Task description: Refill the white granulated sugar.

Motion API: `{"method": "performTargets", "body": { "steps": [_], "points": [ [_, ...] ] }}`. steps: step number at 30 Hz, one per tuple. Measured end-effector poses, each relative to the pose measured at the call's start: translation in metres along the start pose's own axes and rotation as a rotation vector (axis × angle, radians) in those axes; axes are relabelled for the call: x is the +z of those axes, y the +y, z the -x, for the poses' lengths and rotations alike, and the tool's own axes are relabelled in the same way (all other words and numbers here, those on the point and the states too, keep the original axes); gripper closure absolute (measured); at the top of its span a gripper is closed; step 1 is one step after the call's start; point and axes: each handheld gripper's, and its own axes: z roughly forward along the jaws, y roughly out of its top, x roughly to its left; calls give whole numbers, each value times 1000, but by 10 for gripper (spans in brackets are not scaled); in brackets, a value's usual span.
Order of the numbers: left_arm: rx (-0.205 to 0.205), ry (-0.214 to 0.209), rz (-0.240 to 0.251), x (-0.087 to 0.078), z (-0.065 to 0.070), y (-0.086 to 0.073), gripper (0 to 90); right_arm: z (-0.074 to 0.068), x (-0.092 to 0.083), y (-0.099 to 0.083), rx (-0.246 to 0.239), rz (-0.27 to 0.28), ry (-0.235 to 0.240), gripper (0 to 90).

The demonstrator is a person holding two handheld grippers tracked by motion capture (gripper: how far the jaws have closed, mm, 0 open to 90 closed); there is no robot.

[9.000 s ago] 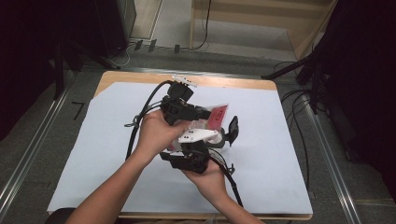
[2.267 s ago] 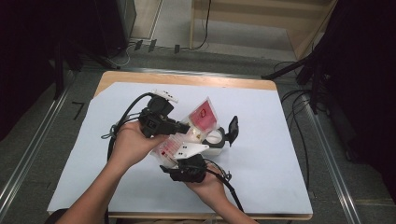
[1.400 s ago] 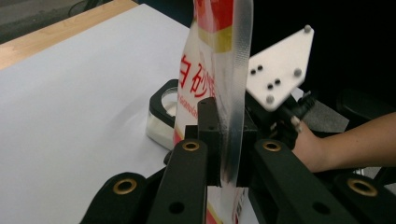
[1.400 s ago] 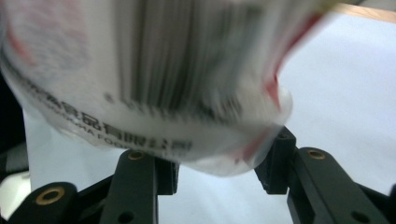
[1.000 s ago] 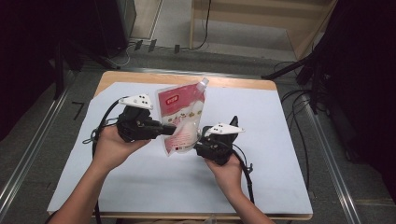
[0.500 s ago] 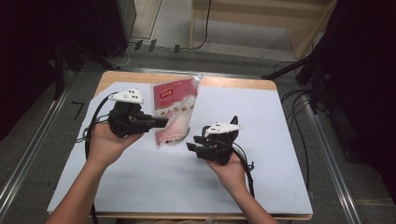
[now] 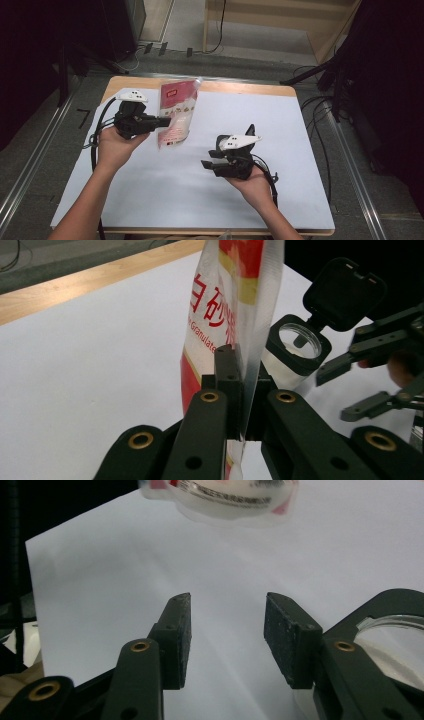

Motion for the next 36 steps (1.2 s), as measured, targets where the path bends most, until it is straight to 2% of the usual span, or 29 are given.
{"method": "performTargets", "body": {
  "steps": [7,8,12,15,16,19,20,22,24,28,30,32,33,35,36],
  "points": [
    [-25,0,-6,15,-17,-5,900,-2,-11,-4,0,-8,-1,539],
    [-12,24,-8,19,-22,-5,900,-2,-15,-8,-4,-20,-2,539],
    [2,38,-1,27,-30,-5,900,0,-19,-15,-1,-36,-7,538],
    [9,33,11,33,-38,-6,900,4,-22,-19,20,-34,-10,537],
    [-3,28,25,37,-41,-8,900,7,-23,-20,32,-29,-9,535],
    [-3,21,36,40,-44,-11,900,9,-23,-20,28,-29,-11,533],
    [11,23,19,44,-45,-14,900,9,-22,-21,32,-36,-12,534],
    [19,33,15,46,-45,-16,900,9,-21,-21,35,-35,-13,533],
    [24,23,-7,51,-50,-22,900,10,-19,-22,33,-43,-11,533],
    [-7,12,9,49,-54,-25,900,9,-19,-22,32,-42,-10,533],
    [-16,-6,6,48,-56,-28,900,10,-20,-22,31,-39,-6,533],
    [-1,-19,-4,46,-57,-31,898,10,-19,-22,29,-37,-4,531],
    [12,-11,-17,44,-57,-33,895,11,-19,-21,31,-37,-3,530],
    [5,-12,-18,44,-58,-34,888,10,-19,-21,34,-37,-1,529],
    [-10,-28,-32,42,-61,-36,885,10,-20,-21,36,-39,0,528]
  ]
}}
